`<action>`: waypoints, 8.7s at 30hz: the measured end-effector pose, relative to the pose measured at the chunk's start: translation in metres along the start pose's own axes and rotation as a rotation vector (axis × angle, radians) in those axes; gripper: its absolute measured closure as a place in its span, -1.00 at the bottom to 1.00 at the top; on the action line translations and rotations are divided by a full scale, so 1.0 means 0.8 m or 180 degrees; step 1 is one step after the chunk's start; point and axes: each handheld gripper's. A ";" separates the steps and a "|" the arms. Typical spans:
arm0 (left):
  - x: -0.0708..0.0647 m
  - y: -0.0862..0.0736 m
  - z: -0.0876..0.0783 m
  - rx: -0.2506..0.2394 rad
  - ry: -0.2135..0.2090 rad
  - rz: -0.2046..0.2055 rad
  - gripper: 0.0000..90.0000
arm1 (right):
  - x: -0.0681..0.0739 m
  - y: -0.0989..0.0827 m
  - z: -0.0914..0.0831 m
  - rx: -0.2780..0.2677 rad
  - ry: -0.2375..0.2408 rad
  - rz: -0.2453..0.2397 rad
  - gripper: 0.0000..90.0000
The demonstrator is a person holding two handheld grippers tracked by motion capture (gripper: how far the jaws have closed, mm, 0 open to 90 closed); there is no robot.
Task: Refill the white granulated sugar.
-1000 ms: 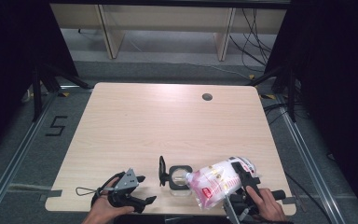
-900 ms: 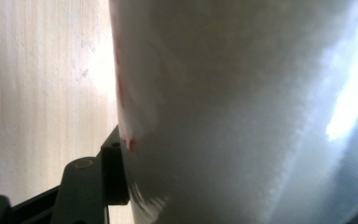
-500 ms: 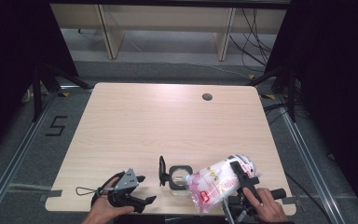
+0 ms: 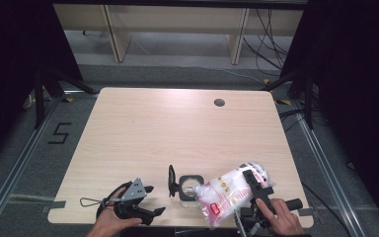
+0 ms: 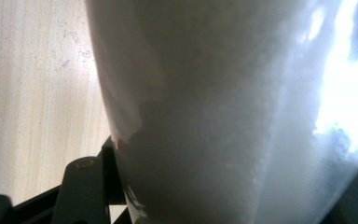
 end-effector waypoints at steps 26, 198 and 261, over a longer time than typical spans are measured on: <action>0.000 -0.001 -0.001 0.0026 0.0012 -0.0071 -0.57 | -0.006 0.003 -0.003 0.0060 -0.0066 0.0002 -0.13; 0.000 -0.001 -0.002 0.0012 -0.0003 -0.0082 -0.56 | -0.018 0.000 -0.008 0.0049 -0.0080 0.0121 -0.14; 0.002 -0.001 -0.002 -0.0043 0.0007 -0.0021 -0.56 | -0.019 -0.002 -0.008 -0.0061 -0.0148 0.0140 -0.15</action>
Point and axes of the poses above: each handheld gripper's, and its own axes: z roughly forward along the jaws, y roughly out of its top, x roughly to its left, and after that the axes turned 14 degrees about z, right-handed
